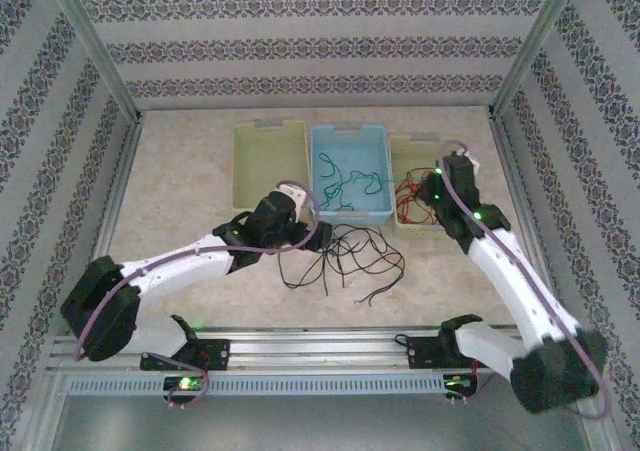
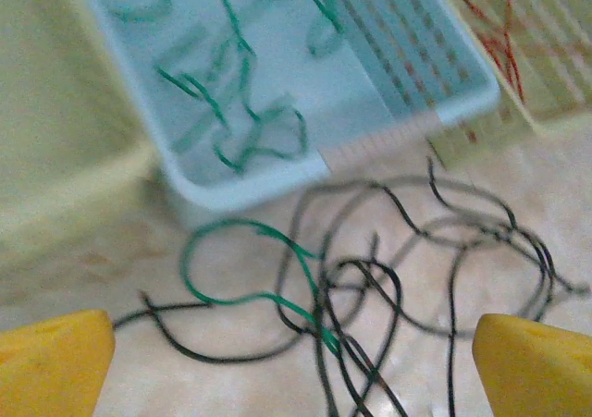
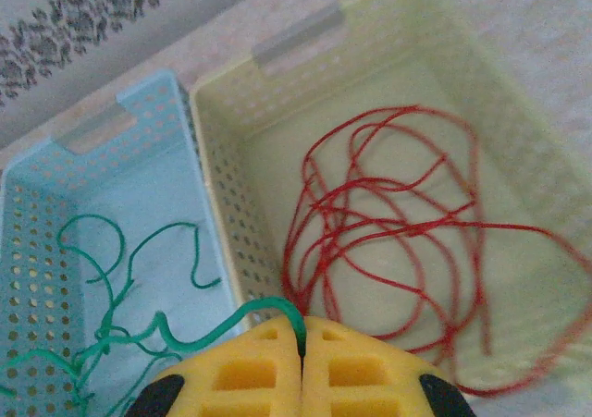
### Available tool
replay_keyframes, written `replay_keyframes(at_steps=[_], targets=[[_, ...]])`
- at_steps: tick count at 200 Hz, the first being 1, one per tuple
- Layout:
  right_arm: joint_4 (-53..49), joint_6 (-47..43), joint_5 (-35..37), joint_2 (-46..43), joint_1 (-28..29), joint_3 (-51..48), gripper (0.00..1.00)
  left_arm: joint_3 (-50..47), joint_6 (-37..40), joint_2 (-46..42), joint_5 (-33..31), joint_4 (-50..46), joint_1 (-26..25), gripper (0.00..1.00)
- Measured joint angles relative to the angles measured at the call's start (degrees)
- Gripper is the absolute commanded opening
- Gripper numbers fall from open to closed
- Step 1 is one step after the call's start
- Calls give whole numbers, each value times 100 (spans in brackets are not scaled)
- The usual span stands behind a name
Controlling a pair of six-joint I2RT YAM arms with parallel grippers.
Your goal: Untangle the cables
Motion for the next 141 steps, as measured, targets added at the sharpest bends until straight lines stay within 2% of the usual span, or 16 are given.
replay_keyframes(at_steps=[18, 36, 46, 51, 72, 104, 124, 141], targets=[[422, 212, -94, 861, 125, 326, 0, 98, -192, -170, -625, -273, 61, 99], [892, 411, -149, 1578, 267, 625, 1, 131, -267, -210, -946, -485, 116, 99], [1117, 509, -236, 1867, 337, 719, 25, 129, -267, -210, -1001, -581, 140, 99], [1209, 560, -264, 1998, 365, 756, 33, 131, -264, -203, -1008, -632, 140, 99], [1401, 643, -450, 2339, 479, 815, 43, 144, -199, -151, -929, -791, 140, 99], [1408, 501, -531, 2090, 616, 667, 47, 245, 20, 116, -664, -944, 140, 100], [1331, 286, -562, 1620, 730, 470, 46, 295, 149, 352, -358, -940, 140, 91], [1292, 63, -715, 1272, 870, 365, 45, 374, 216, 621, -118, -929, 140, 89]])
